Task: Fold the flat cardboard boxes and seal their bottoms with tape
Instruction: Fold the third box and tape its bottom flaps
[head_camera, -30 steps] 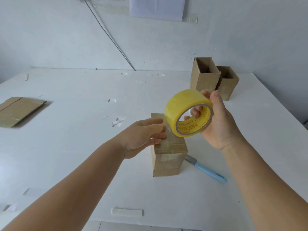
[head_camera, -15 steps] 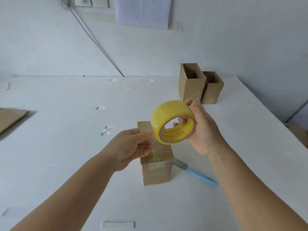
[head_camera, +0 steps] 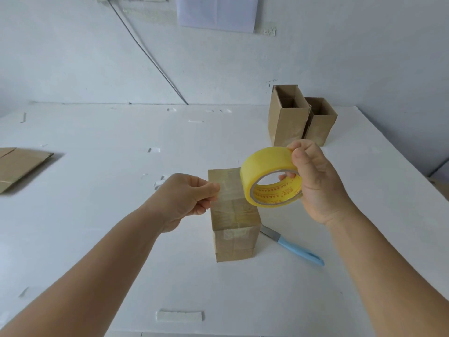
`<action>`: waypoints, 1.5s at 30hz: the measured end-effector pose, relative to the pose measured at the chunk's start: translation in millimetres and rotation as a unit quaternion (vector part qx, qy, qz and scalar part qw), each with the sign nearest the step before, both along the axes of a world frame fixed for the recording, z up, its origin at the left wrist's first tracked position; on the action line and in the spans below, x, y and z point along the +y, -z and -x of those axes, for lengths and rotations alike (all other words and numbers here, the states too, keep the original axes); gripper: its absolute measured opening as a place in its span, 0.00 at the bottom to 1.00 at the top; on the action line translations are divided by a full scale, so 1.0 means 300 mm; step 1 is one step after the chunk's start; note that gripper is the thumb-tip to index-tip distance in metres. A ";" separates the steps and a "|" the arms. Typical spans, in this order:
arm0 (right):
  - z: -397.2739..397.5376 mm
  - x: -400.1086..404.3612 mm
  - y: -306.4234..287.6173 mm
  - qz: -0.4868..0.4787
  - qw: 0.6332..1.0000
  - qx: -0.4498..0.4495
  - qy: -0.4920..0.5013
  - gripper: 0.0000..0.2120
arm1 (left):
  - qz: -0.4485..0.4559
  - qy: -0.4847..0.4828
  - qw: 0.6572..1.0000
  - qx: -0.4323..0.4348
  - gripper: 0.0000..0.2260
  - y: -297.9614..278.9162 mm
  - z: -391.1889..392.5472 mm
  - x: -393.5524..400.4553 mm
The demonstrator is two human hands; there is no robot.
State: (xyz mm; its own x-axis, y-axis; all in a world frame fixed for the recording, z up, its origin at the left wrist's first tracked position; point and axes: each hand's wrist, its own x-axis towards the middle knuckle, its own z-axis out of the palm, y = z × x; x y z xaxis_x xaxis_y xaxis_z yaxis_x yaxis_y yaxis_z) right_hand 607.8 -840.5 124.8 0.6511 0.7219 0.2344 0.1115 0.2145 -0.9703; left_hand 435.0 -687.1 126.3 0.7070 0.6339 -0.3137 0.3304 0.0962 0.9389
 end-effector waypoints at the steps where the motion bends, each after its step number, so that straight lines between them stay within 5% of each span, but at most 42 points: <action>1: -0.007 -0.012 0.003 0.011 1.000 -0.024 -0.003 0.08 | -0.014 0.005 1.000 0.011 0.08 0.001 0.007 0.005; 8: -0.043 -0.099 0.018 0.181 0.963 -0.195 0.042 0.17 | -0.081 0.017 0.995 0.063 0.09 0.029 0.066 0.037; 14: -0.058 -0.119 0.056 0.337 0.885 -0.310 0.084 0.11 | -0.097 0.012 0.992 0.076 0.10 0.067 0.091 0.019; 40: -0.044 -0.105 0.175 0.373 0.892 -0.252 0.048 0.10 | -0.062 0.016 0.995 0.077 0.09 0.182 0.102 0.042; 45: -0.007 -0.085 0.248 0.378 0.902 -0.206 0.021 0.10 | 0.016 0.051 0.997 0.060 0.10 0.240 0.086 0.025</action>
